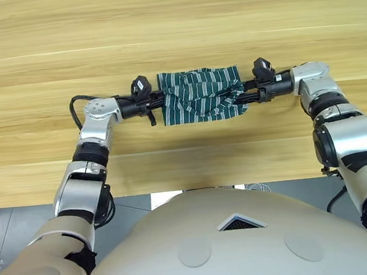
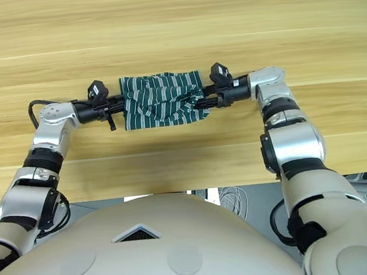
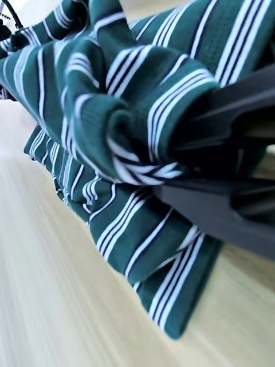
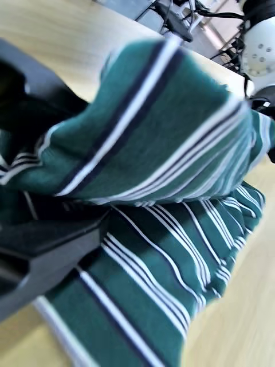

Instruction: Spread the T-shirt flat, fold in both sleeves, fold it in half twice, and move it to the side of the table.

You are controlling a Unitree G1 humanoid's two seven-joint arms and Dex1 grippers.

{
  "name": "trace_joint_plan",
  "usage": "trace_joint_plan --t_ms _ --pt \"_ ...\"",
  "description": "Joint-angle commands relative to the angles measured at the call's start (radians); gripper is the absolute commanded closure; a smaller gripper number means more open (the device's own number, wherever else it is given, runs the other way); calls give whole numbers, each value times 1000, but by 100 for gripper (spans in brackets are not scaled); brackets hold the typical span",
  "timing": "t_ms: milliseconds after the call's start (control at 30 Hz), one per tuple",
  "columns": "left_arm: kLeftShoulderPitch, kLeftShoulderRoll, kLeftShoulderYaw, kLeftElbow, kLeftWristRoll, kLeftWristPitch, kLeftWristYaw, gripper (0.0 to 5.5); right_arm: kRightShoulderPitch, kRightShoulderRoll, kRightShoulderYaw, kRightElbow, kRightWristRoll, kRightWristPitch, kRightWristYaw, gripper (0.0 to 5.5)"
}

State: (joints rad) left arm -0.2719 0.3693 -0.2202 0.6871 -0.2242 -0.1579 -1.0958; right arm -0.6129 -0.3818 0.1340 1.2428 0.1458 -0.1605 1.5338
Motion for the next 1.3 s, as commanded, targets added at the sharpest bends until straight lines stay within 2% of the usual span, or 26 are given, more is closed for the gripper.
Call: trace_joint_plan --t_ms 33,167,333,467,667,767,900,1100,1200,1300 --pt "36 15 34 -32 13 44 36 435 -29 0 -62 -30 26 12 15 292" --pt "79 23 69 -111 9 96 80 361 -8 24 -118 -125 44 -17 -67 292" --pt "158 7 113 -242 -13 203 172 284 33 62 -76 -232 -51 18 -341 292" --pt "152 -26 169 -244 -47 297 252 216 39 72 -51 -238 -113 22 -494 292" --pt "106 -45 372 -227 -210 434 351 122 36 41 -40 -190 -182 -43 -654 292" --pt "104 -35 427 -225 -231 449 381 68 42 11 -88 -205 -139 -74 -641 292" --pt "147 -29 438 -284 -225 444 383 68 89 1 -150 -312 -42 -127 -557 292" --pt "238 -31 406 -465 -161 311 387 68 216 34 -242 -536 206 -148 -335 292" --pt "255 -45 390 -527 -137 264 410 68 260 38 -218 -570 199 -190 -301 292" --pt "262 -74 412 -600 -163 216 439 68 302 45 -111 -632 136 -248 -217 292"
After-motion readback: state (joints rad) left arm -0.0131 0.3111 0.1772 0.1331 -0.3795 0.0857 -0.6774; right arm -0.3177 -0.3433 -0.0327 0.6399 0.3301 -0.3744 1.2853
